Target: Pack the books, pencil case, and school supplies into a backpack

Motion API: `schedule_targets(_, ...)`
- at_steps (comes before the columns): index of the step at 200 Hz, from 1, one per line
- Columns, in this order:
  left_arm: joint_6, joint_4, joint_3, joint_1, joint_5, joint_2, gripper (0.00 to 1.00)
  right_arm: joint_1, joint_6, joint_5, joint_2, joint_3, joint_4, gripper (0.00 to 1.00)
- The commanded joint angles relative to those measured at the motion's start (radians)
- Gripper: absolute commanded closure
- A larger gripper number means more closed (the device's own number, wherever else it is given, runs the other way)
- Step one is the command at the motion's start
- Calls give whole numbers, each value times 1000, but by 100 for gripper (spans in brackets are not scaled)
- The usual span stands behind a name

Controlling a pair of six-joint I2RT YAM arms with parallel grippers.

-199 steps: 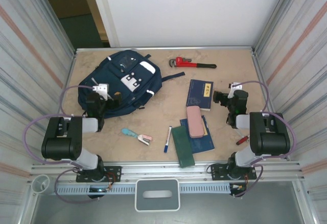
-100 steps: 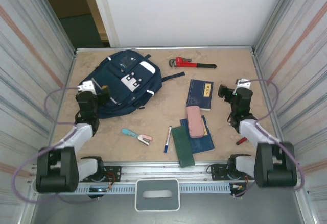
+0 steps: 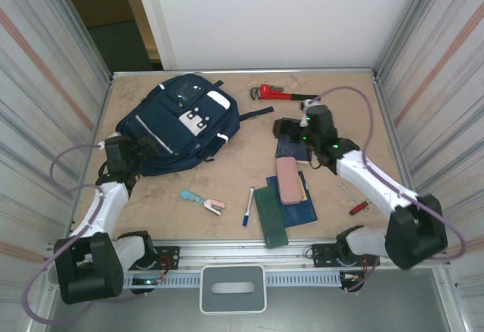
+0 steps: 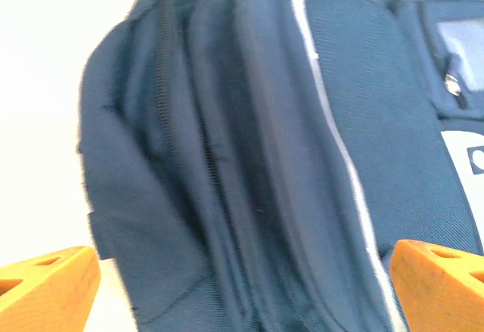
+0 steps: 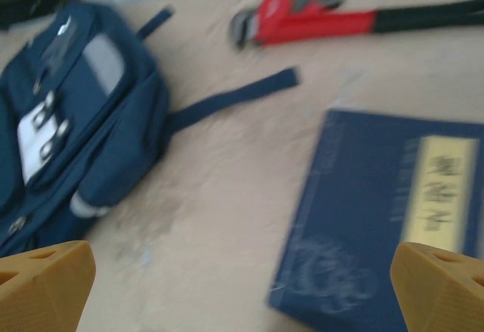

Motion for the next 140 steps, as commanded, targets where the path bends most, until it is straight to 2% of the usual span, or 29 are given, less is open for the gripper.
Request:
schedule_targets(1,-52,-29,55,37,171,99,4,81,18,-11,103,97,-95,1)
schedule_targets(20,-45,-33,107,20,262,222,9,128,9,6,175,133,-100,1)
schedule_targets(42,-52,-6,106,-6,273,283,10,137,61,-46,231,141,-80,1)
schedule_targets(63,-49,22,100,-34,287,307,17,131,180,-126,304,149,-4,0)
schedule_targets(85,-37,49,84,-45,303,321,37,134,348,-255,448,242,60,6)
schedule_targets(113,-17,58,70,-43,309,328,53,133,488,-244,630,359,120,11)
schedule_targets(140,1,75,65,-41,343,335,66,115,516,-247,773,482,168,18)
